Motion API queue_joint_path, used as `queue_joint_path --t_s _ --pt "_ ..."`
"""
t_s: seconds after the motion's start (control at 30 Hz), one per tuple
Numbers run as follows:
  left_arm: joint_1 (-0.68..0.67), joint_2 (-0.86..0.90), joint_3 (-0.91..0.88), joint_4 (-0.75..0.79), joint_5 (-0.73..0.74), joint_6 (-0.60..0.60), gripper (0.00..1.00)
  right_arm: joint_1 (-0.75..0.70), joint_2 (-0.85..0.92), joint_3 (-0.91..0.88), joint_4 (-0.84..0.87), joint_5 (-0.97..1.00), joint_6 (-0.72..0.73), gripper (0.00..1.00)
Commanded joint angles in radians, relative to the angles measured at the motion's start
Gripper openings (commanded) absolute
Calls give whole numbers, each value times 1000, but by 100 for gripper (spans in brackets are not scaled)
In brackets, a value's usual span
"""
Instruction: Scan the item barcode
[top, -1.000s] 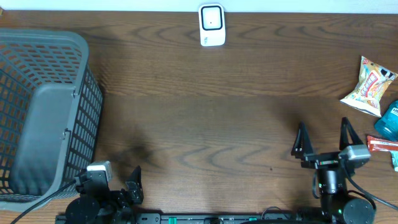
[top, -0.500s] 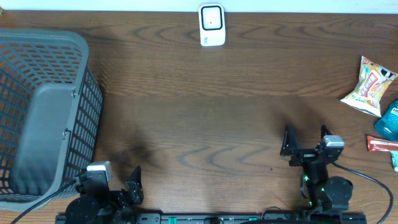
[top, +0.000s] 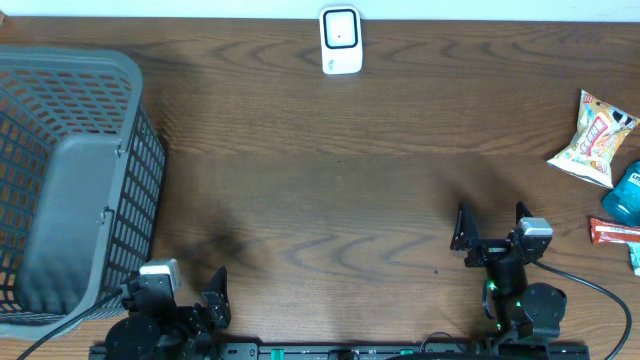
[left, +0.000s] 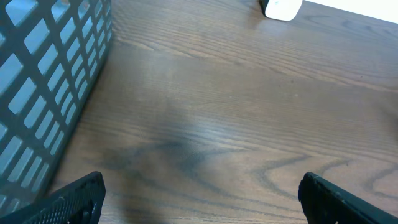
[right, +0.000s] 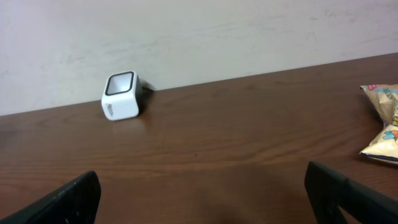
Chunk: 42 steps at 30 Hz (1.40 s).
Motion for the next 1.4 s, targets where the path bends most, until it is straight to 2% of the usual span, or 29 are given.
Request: queue_joint_path --t_s 0.0,0.43,0.57,0.83,1.17,1.27,1.37 --pt "-4 0 3 0 -2 16 99 3 -5 -2 -3 8 7 99" --pt "-4 0 2 1 -2 10 99 3 -5 -2 -3 8 7 99" --pt "33 -2 -42 50 -10 -6 99 3 -5 -2 -3 8 7 99" --pt "109 -2 -215 419 -52 8 99 3 -5 -2 -3 8 7 99" --pt "113 -3 -479 918 -42 198 99 3 -5 -2 -3 8 7 99" --pt "124 -3 -521 1012 6 267 99 3 -5 -2 -3 8 7 99" --pt "148 -3 -539 1030 26 309 99 3 -5 -2 -3 8 7 99"
